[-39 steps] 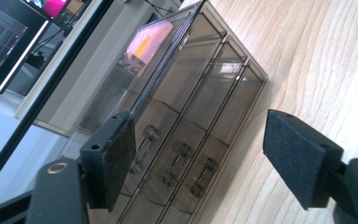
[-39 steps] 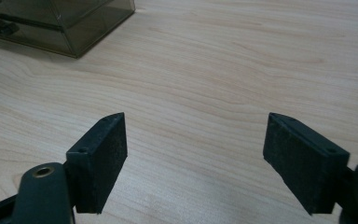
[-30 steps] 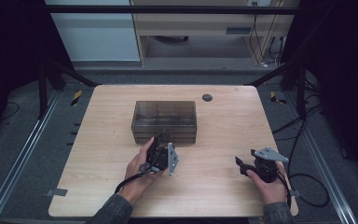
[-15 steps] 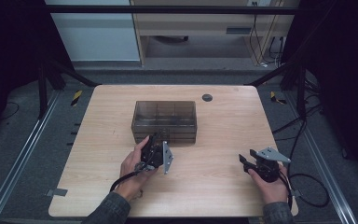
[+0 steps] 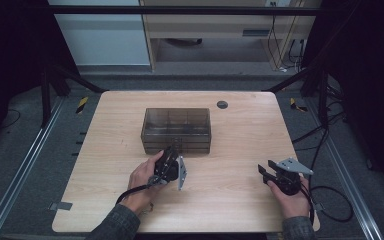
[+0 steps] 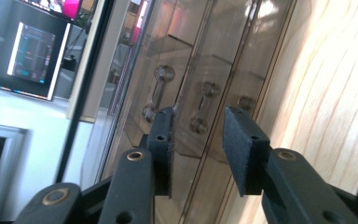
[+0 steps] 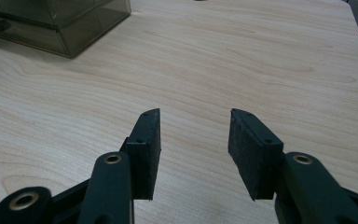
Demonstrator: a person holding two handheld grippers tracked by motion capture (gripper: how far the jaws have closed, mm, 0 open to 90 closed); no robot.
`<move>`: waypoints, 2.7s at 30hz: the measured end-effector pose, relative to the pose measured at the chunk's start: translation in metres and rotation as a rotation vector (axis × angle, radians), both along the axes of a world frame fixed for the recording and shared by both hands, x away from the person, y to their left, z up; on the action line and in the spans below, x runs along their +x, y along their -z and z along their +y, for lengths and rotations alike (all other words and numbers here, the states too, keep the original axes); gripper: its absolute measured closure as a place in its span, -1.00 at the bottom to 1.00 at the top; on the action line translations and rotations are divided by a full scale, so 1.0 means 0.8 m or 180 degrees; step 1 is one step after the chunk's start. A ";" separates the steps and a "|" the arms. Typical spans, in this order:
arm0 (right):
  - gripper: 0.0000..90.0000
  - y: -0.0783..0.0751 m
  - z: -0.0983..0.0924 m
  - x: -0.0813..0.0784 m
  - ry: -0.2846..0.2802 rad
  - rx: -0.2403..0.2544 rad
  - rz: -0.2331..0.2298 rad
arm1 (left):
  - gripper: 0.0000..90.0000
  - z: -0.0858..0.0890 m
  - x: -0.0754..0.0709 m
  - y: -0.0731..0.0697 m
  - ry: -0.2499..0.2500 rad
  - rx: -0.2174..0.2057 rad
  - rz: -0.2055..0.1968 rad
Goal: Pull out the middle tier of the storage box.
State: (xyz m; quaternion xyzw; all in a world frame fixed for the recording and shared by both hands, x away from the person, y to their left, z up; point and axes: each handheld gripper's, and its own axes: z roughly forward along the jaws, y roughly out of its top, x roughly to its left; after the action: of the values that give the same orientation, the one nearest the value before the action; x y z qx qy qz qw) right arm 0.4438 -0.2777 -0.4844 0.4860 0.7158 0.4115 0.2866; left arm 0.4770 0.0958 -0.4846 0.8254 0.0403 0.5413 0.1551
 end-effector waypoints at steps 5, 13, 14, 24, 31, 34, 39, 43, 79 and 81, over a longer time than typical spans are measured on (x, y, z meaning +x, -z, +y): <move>0.22 0.000 0.001 0.000 -0.0032 0.0025 0.0018 | 0.53 -0.006 -0.004 0.005 -0.0023 0.0249 -0.0110; 0.20 0.002 0.002 0.000 -0.0029 0.0029 0.0034 | 0.54 -0.019 -0.003 0.010 -0.0010 0.0367 -0.0194; 0.20 0.002 0.002 0.000 -0.0025 0.0031 0.0033 | 0.54 -0.021 -0.003 0.011 0.0007 0.0395 -0.0205; 0.23 0.003 0.002 0.000 0.0005 0.0071 0.0057 | 0.55 -0.030 0.005 0.017 -0.0023 0.0557 -0.0276; 0.19 0.003 0.001 0.000 0.0031 0.0076 0.0046 | 0.60 -0.028 0.015 0.020 -0.0065 0.0618 -0.0315; 0.15 0.004 0.001 0.000 0.0063 0.0099 0.0046 | 0.64 -0.028 0.017 0.023 -0.0054 0.0620 -0.0331; 0.12 0.004 0.001 0.000 0.0075 0.0086 0.0023 | 0.64 -0.029 0.019 0.026 -0.0075 0.0648 -0.0325; 0.11 0.004 0.001 0.001 0.0077 0.0081 0.0024 | 0.64 -0.031 0.019 0.030 -0.0073 0.0695 -0.0344; 0.04 0.004 0.000 0.002 0.0072 0.0086 0.0049 | 0.79 -0.039 0.020 0.039 -0.0135 0.0786 -0.0518; 0.04 0.004 0.000 0.002 0.0068 0.0086 0.0050 | 0.80 -0.039 0.020 0.037 -0.0143 0.0824 -0.0515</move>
State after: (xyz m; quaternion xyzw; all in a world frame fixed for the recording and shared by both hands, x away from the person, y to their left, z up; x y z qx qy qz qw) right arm 0.4453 -0.2775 -0.4878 0.5005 0.7072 0.4142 0.2788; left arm 0.4927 0.0646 -0.5146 0.7910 -0.0240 0.6101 0.0379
